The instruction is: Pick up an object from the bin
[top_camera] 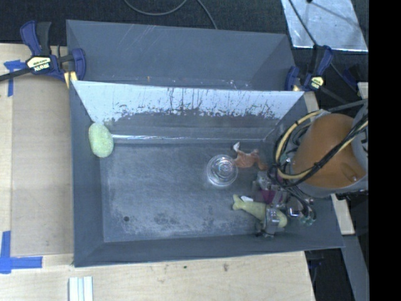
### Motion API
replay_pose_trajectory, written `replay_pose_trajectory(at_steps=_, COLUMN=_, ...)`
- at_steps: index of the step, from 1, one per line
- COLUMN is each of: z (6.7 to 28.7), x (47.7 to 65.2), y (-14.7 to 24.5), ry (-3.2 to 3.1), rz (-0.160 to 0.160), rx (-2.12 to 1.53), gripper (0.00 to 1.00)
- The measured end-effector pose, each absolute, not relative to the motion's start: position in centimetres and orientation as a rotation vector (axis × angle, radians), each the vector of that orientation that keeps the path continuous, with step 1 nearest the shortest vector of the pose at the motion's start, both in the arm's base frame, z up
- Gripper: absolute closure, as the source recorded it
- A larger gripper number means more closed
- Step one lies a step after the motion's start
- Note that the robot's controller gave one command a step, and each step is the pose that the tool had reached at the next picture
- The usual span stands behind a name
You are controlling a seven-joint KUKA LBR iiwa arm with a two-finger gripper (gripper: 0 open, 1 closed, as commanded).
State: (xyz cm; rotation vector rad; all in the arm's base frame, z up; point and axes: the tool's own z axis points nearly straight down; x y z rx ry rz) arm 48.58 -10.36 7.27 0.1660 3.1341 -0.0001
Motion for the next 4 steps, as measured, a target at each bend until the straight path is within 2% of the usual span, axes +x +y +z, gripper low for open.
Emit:
replay_pose_trajectory(at_steps=1, z=7.1, x=49.2, y=-12.7, ry=3.139, rz=0.005, rx=-0.018, gripper=1.0)
replay_pose_trajectory(at_steps=3, z=7.4, x=49.1, y=-12.6, ry=3.14, rz=0.006, rx=-0.018, gripper=1.0)
replay_pose_trajectory(at_steps=4, z=8.7, x=49.1, y=-12.6, ry=3.144, rz=0.005, rx=-0.019, gripper=1.0)
